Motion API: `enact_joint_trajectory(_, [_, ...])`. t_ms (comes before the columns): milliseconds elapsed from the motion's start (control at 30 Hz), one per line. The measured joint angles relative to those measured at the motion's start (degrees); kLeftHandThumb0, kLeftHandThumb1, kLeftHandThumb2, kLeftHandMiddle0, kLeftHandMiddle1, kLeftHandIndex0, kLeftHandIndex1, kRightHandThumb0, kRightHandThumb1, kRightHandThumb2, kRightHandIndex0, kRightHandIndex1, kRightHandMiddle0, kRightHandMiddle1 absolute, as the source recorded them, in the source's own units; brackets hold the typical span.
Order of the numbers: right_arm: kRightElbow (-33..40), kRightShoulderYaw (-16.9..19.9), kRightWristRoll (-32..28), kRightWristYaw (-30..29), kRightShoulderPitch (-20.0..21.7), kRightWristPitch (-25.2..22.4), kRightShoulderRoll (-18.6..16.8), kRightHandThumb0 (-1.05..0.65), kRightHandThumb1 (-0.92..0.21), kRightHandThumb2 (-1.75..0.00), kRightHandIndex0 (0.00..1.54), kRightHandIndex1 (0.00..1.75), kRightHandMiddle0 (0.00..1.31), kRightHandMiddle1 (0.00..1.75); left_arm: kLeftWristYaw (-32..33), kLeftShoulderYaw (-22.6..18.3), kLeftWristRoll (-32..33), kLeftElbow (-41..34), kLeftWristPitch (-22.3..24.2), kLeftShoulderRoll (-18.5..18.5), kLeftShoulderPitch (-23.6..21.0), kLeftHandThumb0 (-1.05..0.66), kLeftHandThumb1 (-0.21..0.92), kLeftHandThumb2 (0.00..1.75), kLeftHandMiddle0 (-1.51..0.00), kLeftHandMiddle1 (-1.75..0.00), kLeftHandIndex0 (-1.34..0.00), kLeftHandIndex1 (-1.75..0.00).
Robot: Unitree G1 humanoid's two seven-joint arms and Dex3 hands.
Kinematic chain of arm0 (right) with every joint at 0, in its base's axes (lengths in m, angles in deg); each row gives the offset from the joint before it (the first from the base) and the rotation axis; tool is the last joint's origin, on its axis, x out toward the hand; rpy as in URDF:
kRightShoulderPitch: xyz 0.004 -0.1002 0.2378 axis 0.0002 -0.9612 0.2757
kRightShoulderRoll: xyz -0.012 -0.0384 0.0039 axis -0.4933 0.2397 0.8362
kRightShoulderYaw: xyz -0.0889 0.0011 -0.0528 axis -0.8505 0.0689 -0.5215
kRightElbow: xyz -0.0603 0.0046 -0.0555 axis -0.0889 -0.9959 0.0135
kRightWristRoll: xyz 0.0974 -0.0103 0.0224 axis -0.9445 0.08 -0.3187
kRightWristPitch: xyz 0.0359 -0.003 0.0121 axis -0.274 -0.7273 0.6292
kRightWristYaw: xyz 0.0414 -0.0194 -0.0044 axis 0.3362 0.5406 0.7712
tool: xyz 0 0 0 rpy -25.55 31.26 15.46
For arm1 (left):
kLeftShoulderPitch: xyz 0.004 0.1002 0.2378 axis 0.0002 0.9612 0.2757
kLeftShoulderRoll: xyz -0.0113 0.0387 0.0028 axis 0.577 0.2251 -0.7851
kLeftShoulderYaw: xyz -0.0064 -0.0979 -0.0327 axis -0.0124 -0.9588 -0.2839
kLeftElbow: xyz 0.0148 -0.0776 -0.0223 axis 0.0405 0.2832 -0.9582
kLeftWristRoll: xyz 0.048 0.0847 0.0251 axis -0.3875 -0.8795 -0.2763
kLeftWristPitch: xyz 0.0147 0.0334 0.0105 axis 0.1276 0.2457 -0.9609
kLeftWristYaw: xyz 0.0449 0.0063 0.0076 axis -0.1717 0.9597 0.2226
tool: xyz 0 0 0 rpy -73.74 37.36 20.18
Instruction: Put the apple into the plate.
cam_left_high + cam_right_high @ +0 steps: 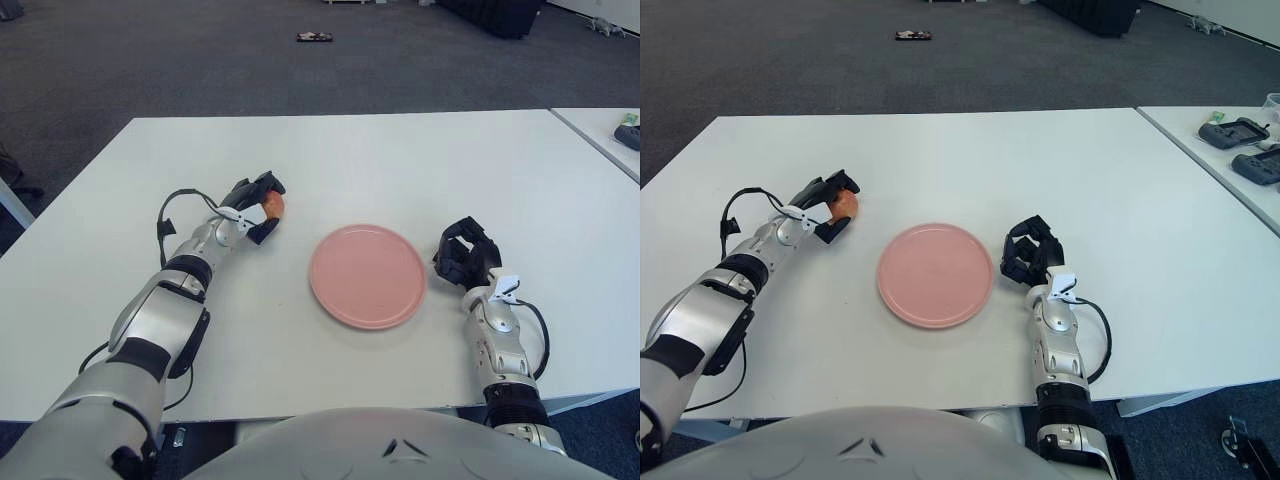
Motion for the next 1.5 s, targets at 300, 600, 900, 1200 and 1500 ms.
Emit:
enact_joint_trajectory(300, [0.0,0.0,0.1,-0.1,0.0,-0.1,0.0,-0.43,-0.46,-1.14,0.71,1.69,0.49,1.75,-0.1,-0.5,1.0,0.0,-0.6,0.0,0.3,-0.56,0.10,1.58,-1.37,-1.75,-0.79,-1.75])
enact_joint_trajectory(600, [0.1,0.0,0.1,-0.1,0.0,-0.2,0.0,-0.43,-0.46,-1.15,0.71,1.69,0.50,1.75,-0.3,-4.9,5.3,-0.5,-4.7,-0.5,2.6,-0.56,0.10,1.58,-1.38,-1.75,-0.79,-1.75])
enact_joint_trajectory(900, [0.1,0.1,0.1,-0.2,0.0,-0.2,0.0,-0.43,-0.45,-1.16,0.71,1.69,0.50,1.75,-4.9,-11.7,13.3,-2.7,-8.6,-1.9,5.7,-0.55,0.12,1.56,-1.39,-1.75,-0.77,-1.75])
enact_joint_trajectory(1200, [0.4,0.1,0.2,-0.2,0.0,-0.6,0.0,-0.44,-0.45,-1.16,0.71,1.69,0.50,1.75,-8.4,-16.3,18.4,-5.1,-11.1,-3.3,6.9,-0.54,0.14,1.54,-1.38,-1.75,-0.76,-1.75])
enact_joint_trajectory(1500, [0.6,0.0,0.4,-0.6,-0.2,-0.6,0.0,-0.43,-0.45,-1.16,0.71,1.68,0.50,1.75,-9.3,-17.5,19.9,-15.9,-14.3,-6.3,11.8,-0.53,0.16,1.51,-1.36,-1.75,-0.74,-1.75])
